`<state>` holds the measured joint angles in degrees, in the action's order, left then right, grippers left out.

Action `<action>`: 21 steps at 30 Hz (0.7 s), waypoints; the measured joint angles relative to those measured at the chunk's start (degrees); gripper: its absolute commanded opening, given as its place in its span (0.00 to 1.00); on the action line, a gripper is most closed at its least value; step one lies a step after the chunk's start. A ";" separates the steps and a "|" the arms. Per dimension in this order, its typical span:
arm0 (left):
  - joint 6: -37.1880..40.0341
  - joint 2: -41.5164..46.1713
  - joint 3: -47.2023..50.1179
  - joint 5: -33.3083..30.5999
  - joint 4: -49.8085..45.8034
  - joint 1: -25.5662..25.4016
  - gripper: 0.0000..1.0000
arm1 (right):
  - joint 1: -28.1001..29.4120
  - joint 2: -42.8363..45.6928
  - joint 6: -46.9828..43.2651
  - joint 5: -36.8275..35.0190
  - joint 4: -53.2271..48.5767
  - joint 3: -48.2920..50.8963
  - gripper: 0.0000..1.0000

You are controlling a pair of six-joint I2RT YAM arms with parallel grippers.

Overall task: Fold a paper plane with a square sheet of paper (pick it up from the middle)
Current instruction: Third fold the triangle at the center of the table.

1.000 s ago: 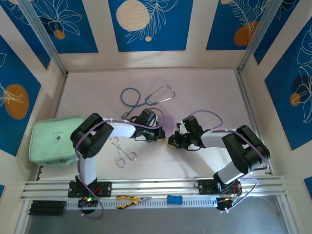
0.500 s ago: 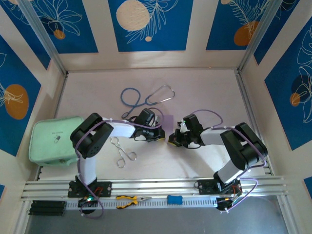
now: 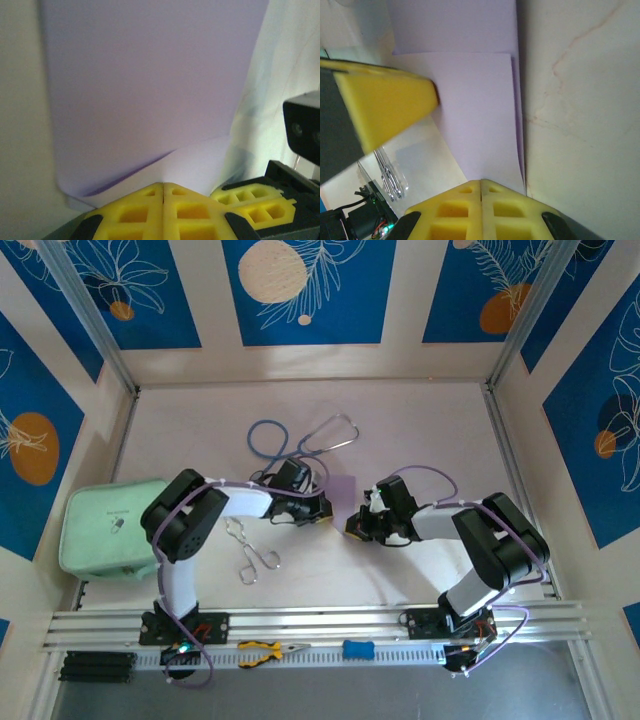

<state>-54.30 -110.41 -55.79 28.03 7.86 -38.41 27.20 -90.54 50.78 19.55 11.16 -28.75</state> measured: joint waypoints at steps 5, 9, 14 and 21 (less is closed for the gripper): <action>0.24 0.00 0.00 0.00 -0.20 2.58 0.00 | 0.17 -0.02 -0.76 -0.07 -0.24 -0.17 0.00; 0.63 0.11 0.00 0.00 -0.66 4.13 0.00 | 0.26 -0.02 -1.05 -0.24 -0.63 -0.39 0.00; 1.51 0.61 0.00 -0.28 -1.95 5.86 0.00 | 0.33 -0.02 -1.22 -0.31 -0.68 -0.44 0.00; 2.62 1.88 -0.04 -1.84 -4.66 7.67 0.00 | 0.33 0.00 -2.10 -0.02 -1.36 -0.61 0.00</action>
<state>-51.68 -108.53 -55.83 26.20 3.20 -30.74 27.53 -90.54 48.69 19.53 9.80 -29.36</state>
